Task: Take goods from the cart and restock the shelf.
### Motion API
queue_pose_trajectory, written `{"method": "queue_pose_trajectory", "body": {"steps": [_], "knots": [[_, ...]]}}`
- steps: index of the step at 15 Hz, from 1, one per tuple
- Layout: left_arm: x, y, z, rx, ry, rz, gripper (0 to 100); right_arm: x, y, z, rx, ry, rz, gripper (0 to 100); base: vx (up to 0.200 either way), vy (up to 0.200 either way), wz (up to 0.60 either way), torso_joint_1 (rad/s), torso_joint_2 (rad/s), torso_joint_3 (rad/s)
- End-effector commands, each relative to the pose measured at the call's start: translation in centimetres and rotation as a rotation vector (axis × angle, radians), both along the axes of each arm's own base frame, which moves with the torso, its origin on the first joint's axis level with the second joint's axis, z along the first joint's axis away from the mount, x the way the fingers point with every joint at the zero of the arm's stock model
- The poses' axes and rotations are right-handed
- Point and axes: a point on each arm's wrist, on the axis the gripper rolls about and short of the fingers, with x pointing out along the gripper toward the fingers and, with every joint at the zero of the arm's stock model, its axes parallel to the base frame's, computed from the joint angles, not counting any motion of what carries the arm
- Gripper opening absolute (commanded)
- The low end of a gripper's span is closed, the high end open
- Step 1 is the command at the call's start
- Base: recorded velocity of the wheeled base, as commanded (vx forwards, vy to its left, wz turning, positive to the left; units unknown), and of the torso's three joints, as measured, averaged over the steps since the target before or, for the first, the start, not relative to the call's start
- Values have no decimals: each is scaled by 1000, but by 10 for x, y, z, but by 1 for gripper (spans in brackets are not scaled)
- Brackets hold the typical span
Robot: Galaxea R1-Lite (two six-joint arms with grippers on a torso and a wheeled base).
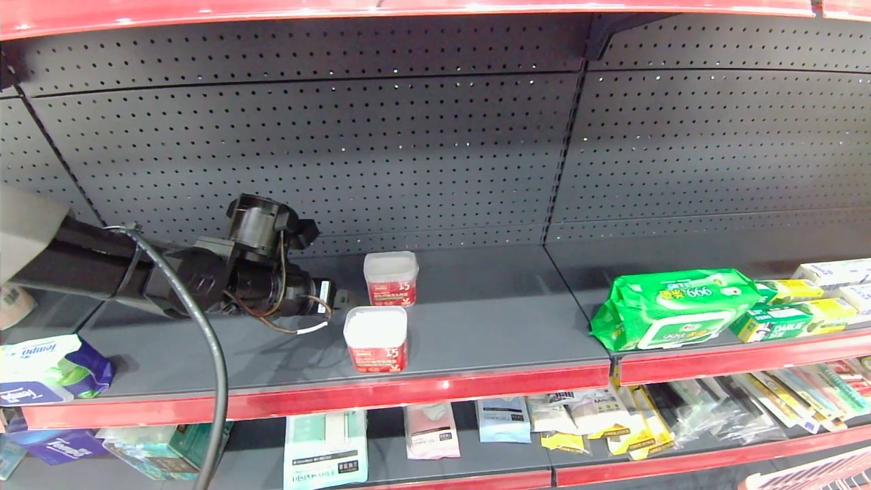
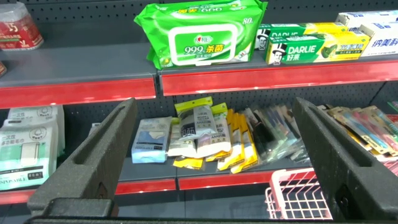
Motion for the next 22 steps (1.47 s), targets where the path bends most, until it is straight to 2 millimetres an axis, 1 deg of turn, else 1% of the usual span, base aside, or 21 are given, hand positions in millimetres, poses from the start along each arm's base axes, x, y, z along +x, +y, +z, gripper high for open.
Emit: {"method": "queue_pose_trajectory", "body": {"steps": [1, 15, 18, 20, 21, 22], "knots": [[0, 0, 0, 0, 0, 0, 100, 0, 0, 0, 0, 1, 0, 100, 0, 0, 0, 0, 0, 0], [-1, 1, -2, 3, 7, -1, 100, 0, 0, 0, -2, 1, 0, 100, 0, 0, 0, 0, 0, 0], [0, 1, 1, 1, -2, 2, 100, 0, 0, 0, -2, 0, 0, 100, 0, 0, 0, 0, 0, 0], [-1, 5, 9, -6, -25, 9, 100, 0, 0, 0, -2, 1, 0, 100, 0, 0, 0, 0, 0, 0], [-6, 12, 18, -17, -42, 13, 100, 0, 0, 0, -2, 0, 0, 100, 0, 0, 0, 0, 0, 0], [-18, 21, 24, -17, -31, -3, 100, 0, 0, 0, -2, 0, 0, 100, 0, 0, 0, 0, 0, 0]]}}
